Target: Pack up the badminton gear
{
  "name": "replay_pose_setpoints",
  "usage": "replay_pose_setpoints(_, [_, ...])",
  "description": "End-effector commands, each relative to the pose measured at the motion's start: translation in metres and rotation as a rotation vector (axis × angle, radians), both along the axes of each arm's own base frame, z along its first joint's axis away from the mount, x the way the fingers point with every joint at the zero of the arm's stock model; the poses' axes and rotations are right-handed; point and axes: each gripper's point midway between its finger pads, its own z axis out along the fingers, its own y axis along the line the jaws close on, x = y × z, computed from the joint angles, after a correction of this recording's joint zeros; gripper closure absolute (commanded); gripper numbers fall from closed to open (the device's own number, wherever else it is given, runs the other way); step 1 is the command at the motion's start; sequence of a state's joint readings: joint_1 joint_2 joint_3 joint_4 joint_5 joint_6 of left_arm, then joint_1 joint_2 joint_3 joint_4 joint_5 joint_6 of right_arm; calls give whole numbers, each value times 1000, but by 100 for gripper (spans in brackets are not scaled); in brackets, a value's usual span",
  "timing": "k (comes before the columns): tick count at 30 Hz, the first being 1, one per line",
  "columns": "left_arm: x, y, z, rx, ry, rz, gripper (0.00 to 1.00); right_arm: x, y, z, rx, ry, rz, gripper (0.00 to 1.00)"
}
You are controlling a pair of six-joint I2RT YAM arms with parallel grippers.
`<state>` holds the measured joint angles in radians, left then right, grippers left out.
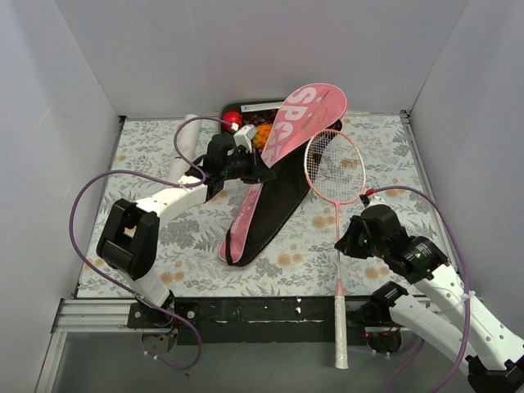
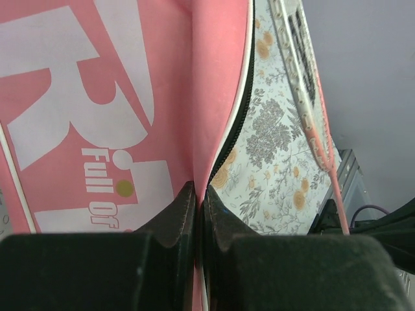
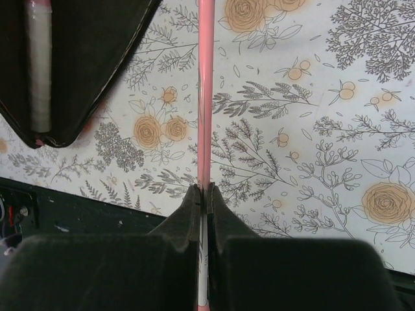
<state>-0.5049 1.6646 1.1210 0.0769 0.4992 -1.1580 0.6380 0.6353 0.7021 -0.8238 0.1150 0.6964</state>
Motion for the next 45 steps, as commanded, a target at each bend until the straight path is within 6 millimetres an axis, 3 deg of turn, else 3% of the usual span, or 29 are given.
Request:
replay_pose_setpoints(1, [10,-11,54,-106,-109,-24,100,1,15,19,52,-40,78,99])
replay_pose_setpoints(12, [8,-20,69,-153,-93,-65,100,1,18,17,40,-22,94,99])
replay_pose_setpoints(25, [1,-17,62,-144,-47,-70,100,37,50,36,-68,-79,127,99])
replay_pose_setpoints(29, [-3,-17,58,-139,-34,-77,100,57,58,45,-128,-108,106,99])
replay_pose_setpoints(33, [-11,-20,51,-137,-8,-91,100,81,72,42,-175,-101,91,99])
replay_pose_setpoints(38, [-38,-27,38,-156,46,-116,100,118,94,50,-189,-154,44,99])
replay_pose_setpoints(44, [-66,-23,46,-221,123,-139,100,161,113,50,-143,-250,-80,99])
replay_pose_setpoints(45, [-72,-21,55,-237,117,-139,100,165,118,47,-123,-250,-97,99])
